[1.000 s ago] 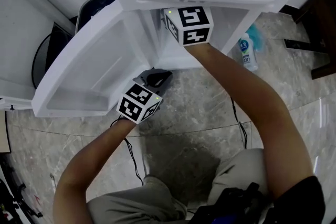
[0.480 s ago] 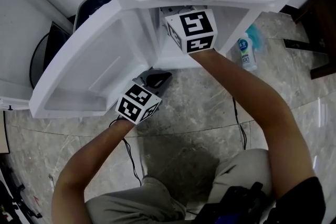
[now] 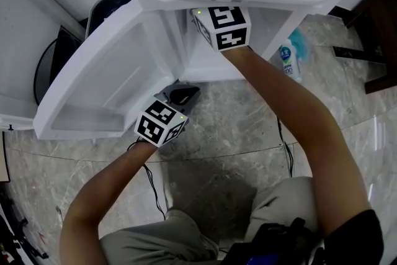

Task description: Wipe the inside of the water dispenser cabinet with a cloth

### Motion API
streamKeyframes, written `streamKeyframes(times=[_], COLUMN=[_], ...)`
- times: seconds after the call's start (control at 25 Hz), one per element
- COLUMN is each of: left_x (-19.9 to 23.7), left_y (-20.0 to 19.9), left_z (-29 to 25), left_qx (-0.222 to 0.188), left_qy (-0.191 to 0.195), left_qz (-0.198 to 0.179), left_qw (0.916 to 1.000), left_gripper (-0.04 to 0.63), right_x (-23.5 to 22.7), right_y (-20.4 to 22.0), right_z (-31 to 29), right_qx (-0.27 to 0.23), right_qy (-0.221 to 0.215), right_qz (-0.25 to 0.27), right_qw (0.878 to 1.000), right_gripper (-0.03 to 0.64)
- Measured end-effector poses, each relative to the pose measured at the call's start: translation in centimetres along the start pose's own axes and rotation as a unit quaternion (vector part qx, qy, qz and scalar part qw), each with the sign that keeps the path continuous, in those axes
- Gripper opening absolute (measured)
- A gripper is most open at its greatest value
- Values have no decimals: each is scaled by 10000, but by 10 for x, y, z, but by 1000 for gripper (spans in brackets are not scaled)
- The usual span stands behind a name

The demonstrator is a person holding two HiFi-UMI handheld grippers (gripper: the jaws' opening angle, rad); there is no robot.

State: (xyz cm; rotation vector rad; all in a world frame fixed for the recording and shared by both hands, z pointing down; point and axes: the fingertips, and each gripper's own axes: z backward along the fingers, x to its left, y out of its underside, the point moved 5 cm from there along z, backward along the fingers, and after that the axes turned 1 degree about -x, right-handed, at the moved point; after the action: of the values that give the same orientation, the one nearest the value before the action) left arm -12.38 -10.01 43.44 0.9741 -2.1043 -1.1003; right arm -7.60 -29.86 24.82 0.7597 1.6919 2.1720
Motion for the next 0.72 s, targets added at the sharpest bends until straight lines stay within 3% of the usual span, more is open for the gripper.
streamKeyframes(times=[0.2,0.4,0.6,0.72], left_x=[3,-4,-12,-21], left_y=[-15,-36,-54,-72], left_z=[-5,0,-1,3], left_qx=[-199,-673,-771,-1120], left_qy=[10,297,280,198], left_qz=[2,65,-444,-805], left_qw=[9998,9973,9956,9902], left_gripper=[6,6,6,14], right_x=[15,26,20,15], right_y=[-10,-8,-5,0], right_z=[31,72,117,139], right_qx=[14,326,736,967], right_qy=[-610,-1214,-1532,-1663], right_qz=[13,-170,-312,-521], right_qw=[9981,9919,9850,9799], right_gripper=[141,141,141,141])
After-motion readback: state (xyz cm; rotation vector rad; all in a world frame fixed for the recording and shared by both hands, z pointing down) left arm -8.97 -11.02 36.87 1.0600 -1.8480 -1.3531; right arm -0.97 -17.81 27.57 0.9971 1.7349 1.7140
